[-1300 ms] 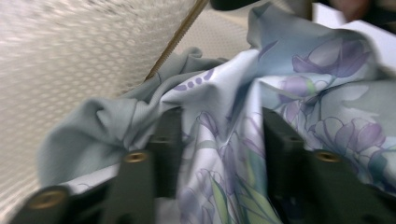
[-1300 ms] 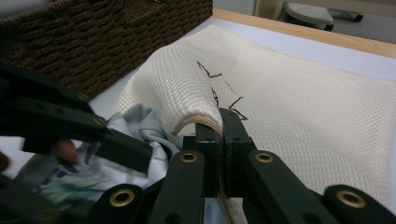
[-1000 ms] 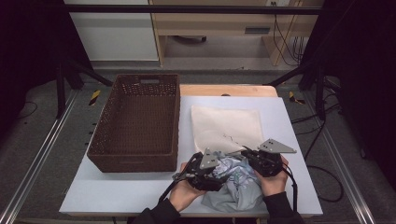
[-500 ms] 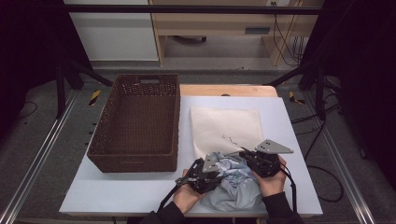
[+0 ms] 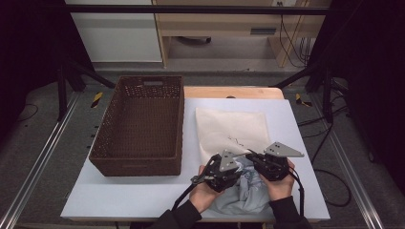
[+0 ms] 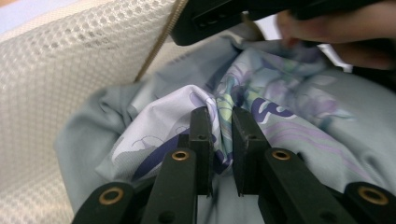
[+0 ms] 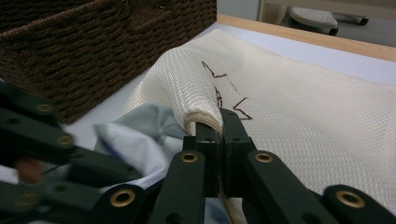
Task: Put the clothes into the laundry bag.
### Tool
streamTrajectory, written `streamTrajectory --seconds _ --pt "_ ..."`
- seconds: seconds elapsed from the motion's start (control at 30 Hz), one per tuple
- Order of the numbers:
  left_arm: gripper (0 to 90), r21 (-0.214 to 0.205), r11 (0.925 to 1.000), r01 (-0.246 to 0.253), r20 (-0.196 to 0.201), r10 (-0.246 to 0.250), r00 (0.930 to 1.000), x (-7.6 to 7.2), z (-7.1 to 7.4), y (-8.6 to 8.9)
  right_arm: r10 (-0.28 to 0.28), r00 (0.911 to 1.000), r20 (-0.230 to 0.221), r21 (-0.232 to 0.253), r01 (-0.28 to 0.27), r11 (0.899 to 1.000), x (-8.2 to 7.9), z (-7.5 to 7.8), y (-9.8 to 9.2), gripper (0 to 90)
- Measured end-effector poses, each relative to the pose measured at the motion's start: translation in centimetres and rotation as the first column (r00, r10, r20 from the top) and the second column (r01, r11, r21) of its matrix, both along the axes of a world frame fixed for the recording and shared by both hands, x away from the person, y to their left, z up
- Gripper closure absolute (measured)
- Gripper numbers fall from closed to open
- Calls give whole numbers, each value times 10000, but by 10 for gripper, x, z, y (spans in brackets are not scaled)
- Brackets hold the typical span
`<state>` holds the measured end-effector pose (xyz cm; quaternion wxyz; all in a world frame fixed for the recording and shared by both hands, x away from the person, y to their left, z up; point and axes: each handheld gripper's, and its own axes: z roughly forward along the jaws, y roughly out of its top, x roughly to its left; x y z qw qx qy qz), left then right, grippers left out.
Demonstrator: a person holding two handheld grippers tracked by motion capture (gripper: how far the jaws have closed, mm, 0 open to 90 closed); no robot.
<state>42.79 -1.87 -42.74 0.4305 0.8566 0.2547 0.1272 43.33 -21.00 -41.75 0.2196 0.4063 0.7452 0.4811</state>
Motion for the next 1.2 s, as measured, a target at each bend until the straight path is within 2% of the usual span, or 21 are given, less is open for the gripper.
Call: streamTrajectory --seconds 0.07,0.17,0.23,0.33,0.43,0.47,0.53,0.63,0.77,0.87,0.93,1.0,1.1,1.2 --pt "794 37 9997 -243 -123 244 9996 9 -7 -5 -18 10000 21 53 18 10000 0 0 0 881" --pt "793 281 9983 -518 -108 522 9986 19 -20 -9 -13 10000 -10 37 13 10000 0 0 0 881" --pt "790 456 9968 -649 -49 652 9979 22 -25 -11 37 10000 -32 -12 -37 10000 0 0 1 881" --pt "781 488 9966 -667 -13 669 9978 24 -30 -12 23 10000 -73 -42 -24 10000 0 -1 2 881" --pt "747 90 9979 -641 -186 643 9978 23 -31 -8 -22 10000 -32 -79 21 10000 0 -1 1 881" --pt "719 -154 9985 -532 -374 526 9979 22 -30 -4 -46 10000 -26 -89 45 10000 0 -2 1 881" --pt "609 -514 9979 -382 -611 351 9975 20 -26 4 -68 10000 -28 -88 68 9999 0 -1 -1 881" --pt "457 -899 9956 -272 -575 221 9981 11 -12 22 -85 10000 -22 -71 85 9999 1 -1 -2 881" --pt "397 -1189 9928 115 -431 -167 9989 -7 4 40 -143 9999 -27 -104 143 9998 1 -1 -2 881" --pt "354 -921 9946 476 -471 -521 9975 -19 5 39 -163 9999 -43 -96 163 9998 1 -1 -1 880" --pt "336 -752 9947 705 -503 -744 9960 -25 2 32 -162 9999 -39 -102 162 9998 1 -1 -1 880" --pt "331 -436 9960 776 -343 -791 9963 -28 -2 23 -173 9998 -40 -91 173 9998 1 -1 -1 880" --pt "322 -87 9964 842 -593 -846 9946 -26 -14 7 -151 9999 -26 -106 151 9998 1 -1 -1 880" --pt "344 355 9976 601 -796 -571 9952 -20 -29 -6 -134 9999 -30 -111 134 9998 1 -1 -1 881"
